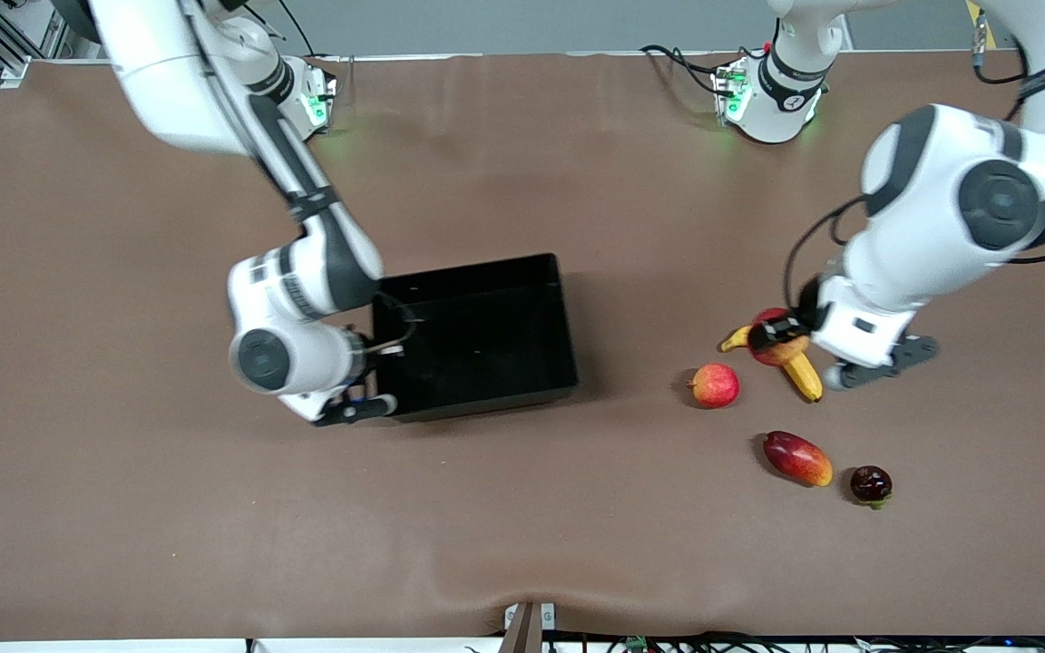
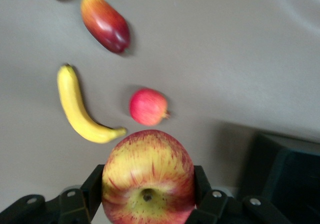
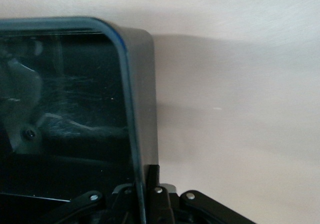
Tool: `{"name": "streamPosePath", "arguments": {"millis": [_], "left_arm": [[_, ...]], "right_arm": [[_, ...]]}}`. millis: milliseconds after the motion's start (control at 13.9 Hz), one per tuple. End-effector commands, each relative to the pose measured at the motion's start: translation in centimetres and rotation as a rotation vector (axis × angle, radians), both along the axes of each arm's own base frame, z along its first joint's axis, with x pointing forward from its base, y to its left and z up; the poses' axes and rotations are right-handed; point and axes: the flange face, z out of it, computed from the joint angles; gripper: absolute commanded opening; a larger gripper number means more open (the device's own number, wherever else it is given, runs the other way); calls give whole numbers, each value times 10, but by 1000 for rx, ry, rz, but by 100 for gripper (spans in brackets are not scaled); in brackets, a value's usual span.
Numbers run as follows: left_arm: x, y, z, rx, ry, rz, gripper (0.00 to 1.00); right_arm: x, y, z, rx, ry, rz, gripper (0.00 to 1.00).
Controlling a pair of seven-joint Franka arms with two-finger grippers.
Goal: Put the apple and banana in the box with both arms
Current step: 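Slide the tray toward the fruit while the left gripper carries the apple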
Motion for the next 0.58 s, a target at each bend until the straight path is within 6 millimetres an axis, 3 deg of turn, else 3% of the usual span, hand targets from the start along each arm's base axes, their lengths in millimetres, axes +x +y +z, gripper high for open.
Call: {"name": "streamPosePath", "arguments": {"millis": [0,72,144,288,505], "left_arm": [[-5,-40,-18,3,41,28,0],[-9,-54,-26,-1,50,32,0],[-12,-68,-31,-6,50,42,0],[-19,-100,-52,-20,59,74,0],[-28,-131,-94,45,60,108,0]], "right_arm": [[-37,66,3,-28,-28,-139,0],[-51,91,5,-37,-35,-175,1],[-58,103,4,-49,-34,-216,24],[-62,108,-1,-60,-31,-242,100],[-52,83,25,-78,17,-251,100]]}}
